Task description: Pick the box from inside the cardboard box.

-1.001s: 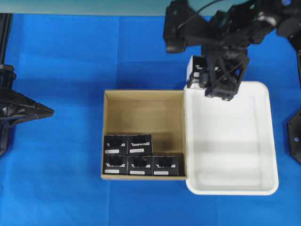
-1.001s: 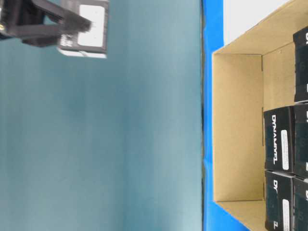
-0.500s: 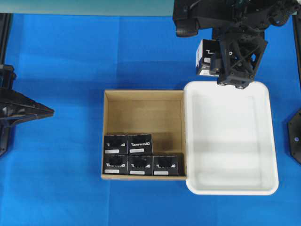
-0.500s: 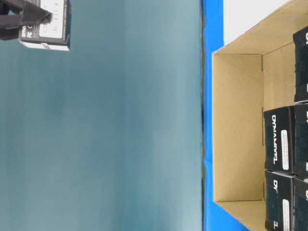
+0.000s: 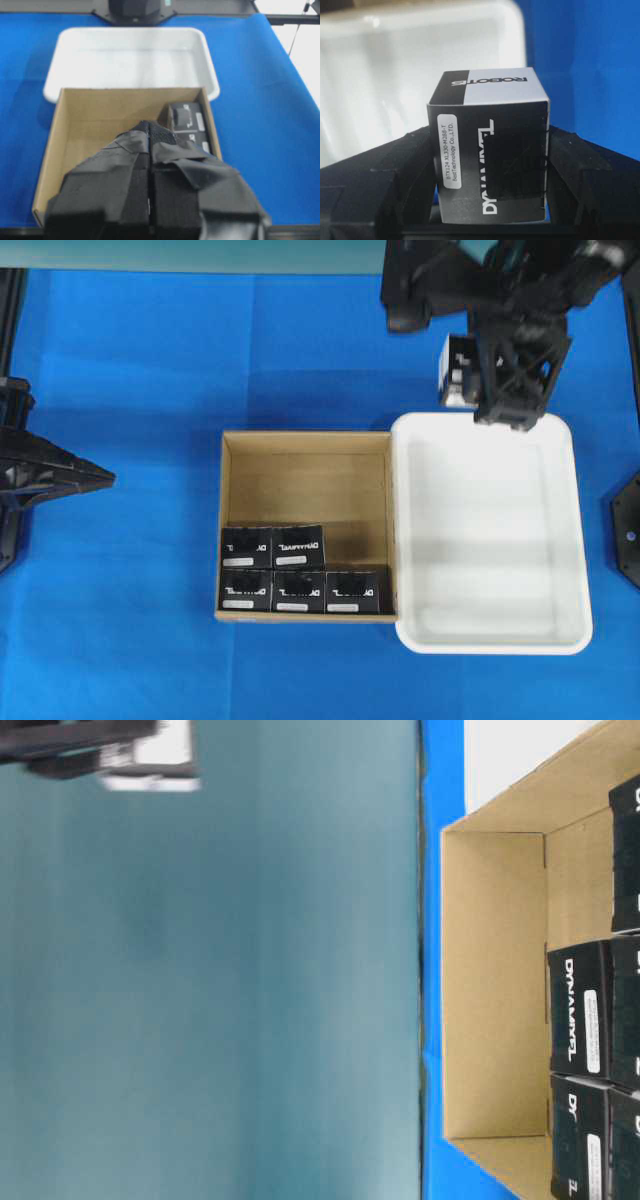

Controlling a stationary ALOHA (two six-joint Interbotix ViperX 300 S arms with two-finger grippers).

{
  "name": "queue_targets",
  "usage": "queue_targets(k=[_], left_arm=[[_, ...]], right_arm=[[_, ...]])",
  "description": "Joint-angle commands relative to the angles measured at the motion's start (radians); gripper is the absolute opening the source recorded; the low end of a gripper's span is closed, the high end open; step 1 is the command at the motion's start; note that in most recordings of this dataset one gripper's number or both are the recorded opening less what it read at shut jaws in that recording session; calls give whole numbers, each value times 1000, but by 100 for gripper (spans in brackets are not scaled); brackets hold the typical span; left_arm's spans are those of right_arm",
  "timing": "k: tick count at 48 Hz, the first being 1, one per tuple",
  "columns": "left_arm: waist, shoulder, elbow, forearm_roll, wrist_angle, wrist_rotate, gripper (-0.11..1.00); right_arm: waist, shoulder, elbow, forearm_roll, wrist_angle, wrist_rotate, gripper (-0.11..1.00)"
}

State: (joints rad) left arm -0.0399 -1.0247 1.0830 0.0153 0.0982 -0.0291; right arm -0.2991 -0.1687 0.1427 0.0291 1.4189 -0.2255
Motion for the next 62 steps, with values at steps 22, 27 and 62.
queue_targets(k=[22, 27, 62], left_arm=[[-2, 11, -28, 2, -5, 0, -7], [-2, 11, -28, 2, -5, 0, -7], [-2, 14, -26, 2, -5, -2, -7]], right_arm=[[9, 5, 413, 6, -445, -8, 63], [17, 12, 457, 21, -514, -3, 63], [38, 198, 509, 23, -709, -11, 63]])
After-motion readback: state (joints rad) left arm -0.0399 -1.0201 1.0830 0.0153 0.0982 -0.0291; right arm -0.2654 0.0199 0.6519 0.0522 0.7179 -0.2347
